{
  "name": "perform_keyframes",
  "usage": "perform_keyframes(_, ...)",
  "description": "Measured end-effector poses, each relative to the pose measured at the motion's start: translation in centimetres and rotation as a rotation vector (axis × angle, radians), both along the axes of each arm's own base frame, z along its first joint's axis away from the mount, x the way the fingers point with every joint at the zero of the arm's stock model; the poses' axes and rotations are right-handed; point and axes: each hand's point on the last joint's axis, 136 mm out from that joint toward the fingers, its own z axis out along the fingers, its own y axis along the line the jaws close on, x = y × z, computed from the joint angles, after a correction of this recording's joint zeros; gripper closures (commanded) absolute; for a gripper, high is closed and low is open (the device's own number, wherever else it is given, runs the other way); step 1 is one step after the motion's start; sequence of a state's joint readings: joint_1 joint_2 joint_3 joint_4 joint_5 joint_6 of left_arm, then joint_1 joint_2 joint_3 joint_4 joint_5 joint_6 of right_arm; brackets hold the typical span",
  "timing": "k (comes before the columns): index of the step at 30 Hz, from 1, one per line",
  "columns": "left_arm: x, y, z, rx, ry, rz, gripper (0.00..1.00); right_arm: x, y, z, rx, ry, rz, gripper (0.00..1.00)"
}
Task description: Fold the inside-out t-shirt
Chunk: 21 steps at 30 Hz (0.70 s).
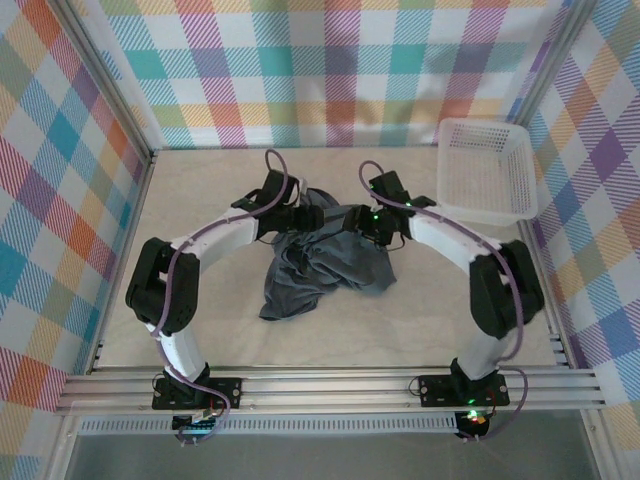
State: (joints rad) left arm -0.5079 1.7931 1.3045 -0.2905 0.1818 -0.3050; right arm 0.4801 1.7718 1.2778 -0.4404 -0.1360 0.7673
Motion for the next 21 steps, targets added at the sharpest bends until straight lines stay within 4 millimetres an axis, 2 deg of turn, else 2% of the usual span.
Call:
perform_keyframes(1, -0.3, -0.3, -0.3, 0.026, -0.002, -0.023, 0.31, -0.1, 0.2, -1.1, -0.008, 0.036, -0.01, 0.42)
perform_keyframes(2, -0.5, -0.8, -0.6, 0.053, -0.007, -0.051, 0.31, -0.3, 0.3, -2.4, -0.022, 0.08, -0.017, 0.49)
perform_keyframes(4, -0.2, -1.7, -1.2, 0.093, -0.014, -0.092, 0.3, -1.0, 0.0, -4.5, -0.051, 0.151, -0.027, 0.72)
perform_keyframes(5, -0.1, -2.2, -1.7, 0.11, -0.016, -0.115, 0.31, -1.4, -0.1, -5.2, -0.064, 0.177, -0.024, 0.84)
perform_keyframes(6, 0.1, -2.6, -2.1, 0.122, -0.013, -0.133, 0.33, -1.7, -0.2, -5.5, -0.073, 0.189, -0.021, 0.92)
perform_keyframes(7, 0.3, -2.8, -2.6, 0.134, -0.01, -0.148, 0.35, -1.9, -0.3, -5.5, -0.077, 0.195, -0.019, 0.95)
perform_keyframes(10, 0.7, -3.3, -4.1, 0.16, 0.013, -0.191, 0.5, -1.9, -0.4, -4.5, -0.076, 0.17, 0.0, 0.99)
perform_keyframes(14, 0.8, -4.0, -5.7, 0.165, 0.056, -0.237, 1.0, -2.1, -0.5, -2.4, -0.078, 0.11, 0.057, 1.0)
perform_keyframes(17, 0.3, -3.8, -6.4, 0.167, 0.09, -0.248, 1.0, -2.5, -0.9, -0.9, -0.089, 0.07, 0.092, 1.0)
perform_keyframes(19, 0.2, -4.0, -5.8, 0.1, 0.121, -0.225, 1.0, -3.4, -1.8, -1.0, -0.109, 0.005, 0.121, 1.0)
perform_keyframes(20, 0.3, -4.0, -4.9, 0.05, 0.137, -0.207, 1.0, -5.2, -3.0, -1.7, -0.132, 0.009, 0.139, 0.94)
perform_keyframes(21, 0.4, -3.9, -3.8, -0.005, 0.15, -0.192, 1.0, -7.1, -4.1, -2.7, -0.155, 0.031, 0.154, 0.84)
